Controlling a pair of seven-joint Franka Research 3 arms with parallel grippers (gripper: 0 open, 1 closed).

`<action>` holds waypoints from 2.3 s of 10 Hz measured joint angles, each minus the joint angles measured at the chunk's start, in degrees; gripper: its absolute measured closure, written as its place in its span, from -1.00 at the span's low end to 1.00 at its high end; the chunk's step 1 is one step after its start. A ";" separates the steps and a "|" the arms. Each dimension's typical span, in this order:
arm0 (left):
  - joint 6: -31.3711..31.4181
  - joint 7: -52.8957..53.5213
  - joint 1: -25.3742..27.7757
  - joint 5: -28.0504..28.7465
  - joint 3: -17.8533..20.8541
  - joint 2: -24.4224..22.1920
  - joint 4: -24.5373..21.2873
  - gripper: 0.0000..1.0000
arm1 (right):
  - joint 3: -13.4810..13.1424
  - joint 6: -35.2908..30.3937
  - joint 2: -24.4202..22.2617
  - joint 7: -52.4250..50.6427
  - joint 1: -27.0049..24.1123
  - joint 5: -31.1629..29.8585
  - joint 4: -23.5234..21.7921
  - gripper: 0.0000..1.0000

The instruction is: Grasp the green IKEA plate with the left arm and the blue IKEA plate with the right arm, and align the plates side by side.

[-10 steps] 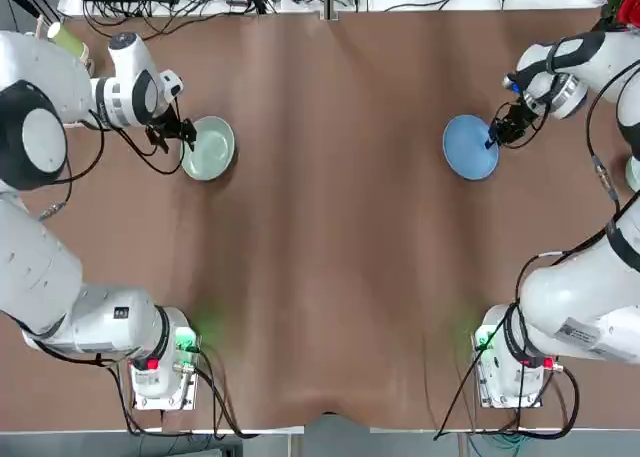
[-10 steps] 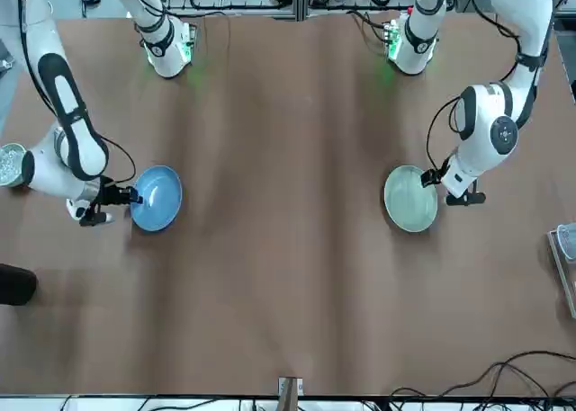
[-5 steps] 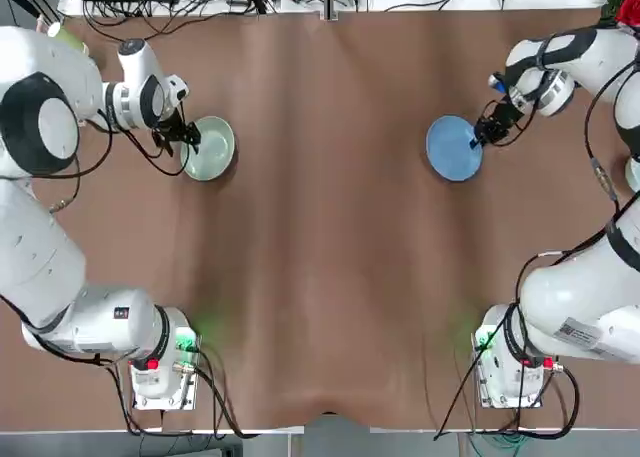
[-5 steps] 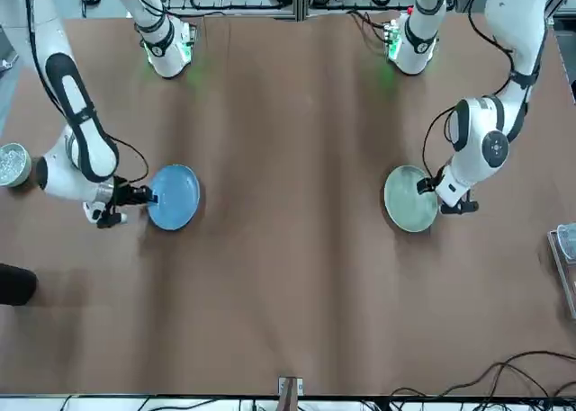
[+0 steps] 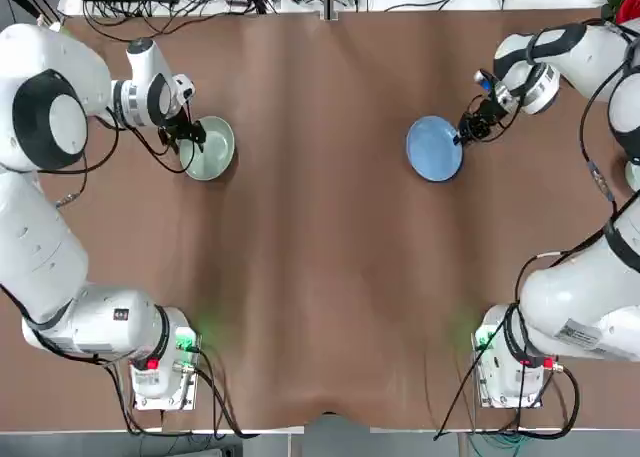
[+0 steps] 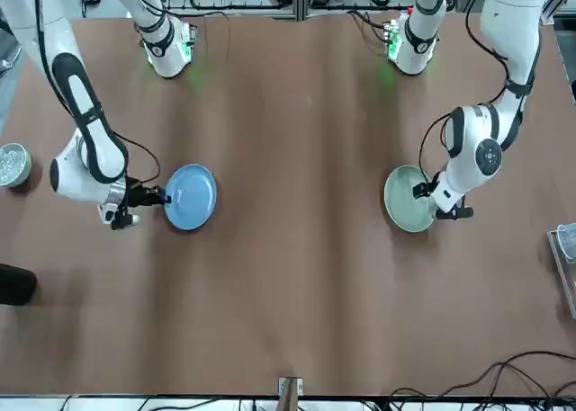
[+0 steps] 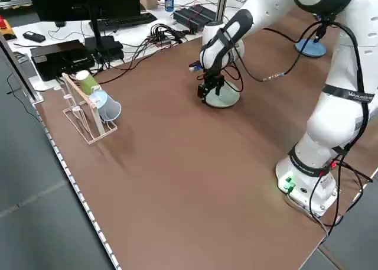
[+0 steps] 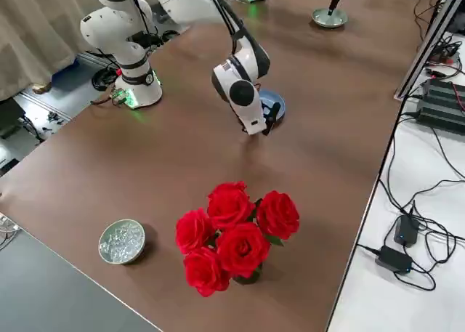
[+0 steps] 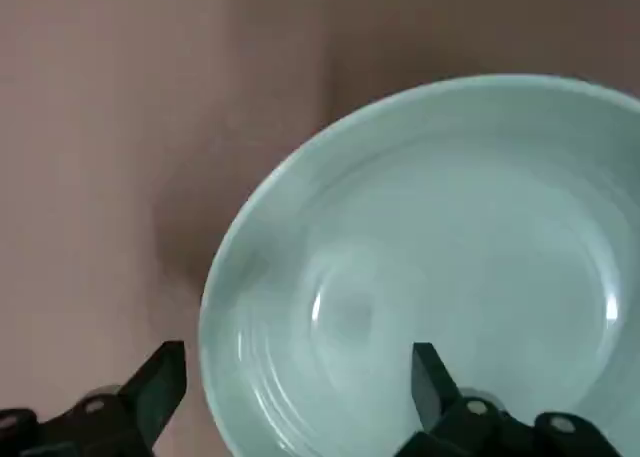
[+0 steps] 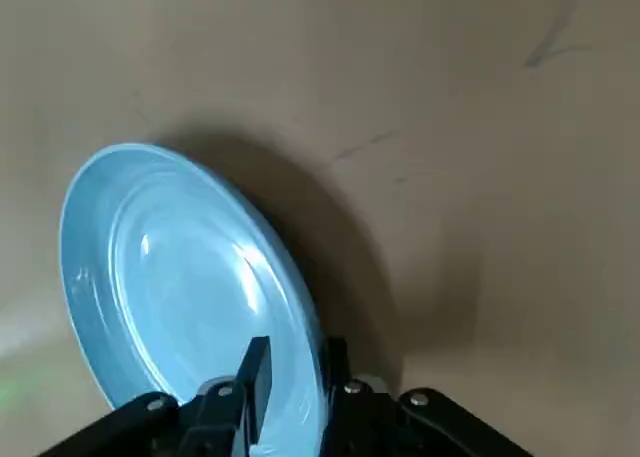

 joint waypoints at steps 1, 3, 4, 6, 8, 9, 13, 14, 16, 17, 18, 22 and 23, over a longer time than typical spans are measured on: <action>0.00 -0.01 -0.03 0.00 0.00 0.57 0.52 -0.99 | 0.01 0.76 0.14 0.00 1.59 1.75 -0.01 0.40; 0.00 -0.01 -0.05 0.00 -0.08 1.28 1.17 -0.99 | 0.02 2.14 0.41 0.00 4.31 4.80 -0.02 0.40; 0.00 -0.01 -0.10 0.00 -0.40 1.52 1.40 -0.99 | 0.04 3.43 0.59 0.03 5.67 6.24 -0.03 0.41; 0.01 -0.01 -0.16 0.00 -1.27 2.39 2.21 -0.99 | 0.06 6.08 0.93 0.07 8.90 9.64 -0.04 0.42; 0.01 -0.01 -0.17 0.00 -1.91 2.94 3.03 -0.99 | 0.09 9.99 1.15 0.97 12.28 11.99 -0.40 0.46; 0.02 -0.05 -0.20 0.00 -2.07 3.16 3.29 -0.99 | 0.11 12.20 1.36 3.39 15.06 13.19 -0.58 0.46; -0.77 -4.66 -0.17 -0.03 -2.73 3.46 3.43 -1.00 | 0.18 17.74 1.51 8.79 23.61 20.92 -0.31 0.46; -2.30 -6.81 -0.15 -0.04 -2.77 3.31 3.45 -0.99 | 0.19 19.44 1.58 9.39 25.83 23.80 -0.08 0.46; -6.01 -10.07 -0.12 -0.05 -2.88 2.50 3.47 -0.99 | 0.21 22.08 2.32 13.15 30.86 27.53 1.52 0.47; -6.64 -10.45 -0.09 -0.05 -2.96 2.10 3.47 -0.99 | 0.23 25.09 3.28 15.94 33.67 28.13 2.57 0.48; -6.82 -10.51 -0.09 -0.05 -3.06 1.91 3.47 -0.99 | 0.24 28.07 4.88 18.62 36.45 28.47 3.91 0.48; -6.83 -10.69 -0.22 -1.42 -4.28 2.31 4.22 -0.99 | 0.09 30.87 8.21 23.36 39.64 28.62 7.71 0.51; -6.83 -11.51 -0.29 -1.66 -4.63 2.78 4.95 -0.99 | 0.09 30.87 8.52 24.60 39.70 28.64 8.49 0.51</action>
